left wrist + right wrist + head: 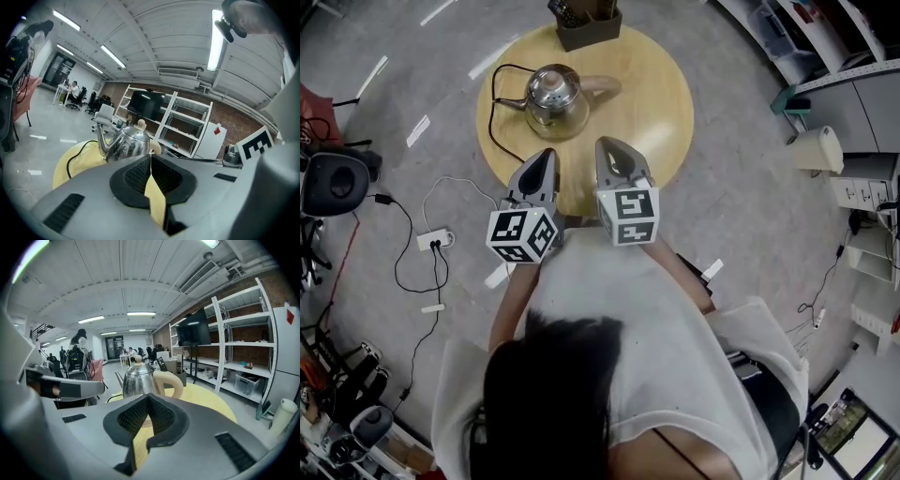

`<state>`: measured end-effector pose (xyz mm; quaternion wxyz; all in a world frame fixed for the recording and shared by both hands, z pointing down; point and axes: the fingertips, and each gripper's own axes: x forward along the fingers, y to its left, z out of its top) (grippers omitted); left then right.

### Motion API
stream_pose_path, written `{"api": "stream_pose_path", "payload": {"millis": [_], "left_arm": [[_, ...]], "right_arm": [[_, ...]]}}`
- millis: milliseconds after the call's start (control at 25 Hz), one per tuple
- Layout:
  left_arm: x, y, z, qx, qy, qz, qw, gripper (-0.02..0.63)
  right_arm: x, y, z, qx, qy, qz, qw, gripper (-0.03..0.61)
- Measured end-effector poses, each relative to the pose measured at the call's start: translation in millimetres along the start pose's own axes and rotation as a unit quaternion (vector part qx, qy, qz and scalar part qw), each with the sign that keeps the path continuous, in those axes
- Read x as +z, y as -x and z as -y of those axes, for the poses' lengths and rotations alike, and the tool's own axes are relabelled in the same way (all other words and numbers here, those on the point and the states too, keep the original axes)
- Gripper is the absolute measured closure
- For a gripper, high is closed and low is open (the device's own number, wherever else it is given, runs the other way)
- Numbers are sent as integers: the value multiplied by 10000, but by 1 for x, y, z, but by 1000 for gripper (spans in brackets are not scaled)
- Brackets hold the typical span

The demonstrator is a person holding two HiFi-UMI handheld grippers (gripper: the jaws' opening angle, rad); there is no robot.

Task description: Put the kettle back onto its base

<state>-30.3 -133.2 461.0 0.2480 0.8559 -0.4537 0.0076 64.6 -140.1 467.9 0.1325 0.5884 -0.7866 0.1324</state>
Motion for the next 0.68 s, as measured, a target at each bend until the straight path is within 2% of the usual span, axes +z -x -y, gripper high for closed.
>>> {"api": "stream_pose_path", "payload": {"millis": [320,520,680], "left_arm": [[0,0,-2,38,-26,44,10000,586],[-3,0,-8,212,-21,-75,9997,586],[-3,-4,-7,168,-1,-86,9998,586]], "right_arm": [[-6,-1,-3,38,127,-109,9999,552],[-6,-2,-4,34,107,-181,9998,552],[-5,-4,-2,13,141,-167,9998,552]]}}
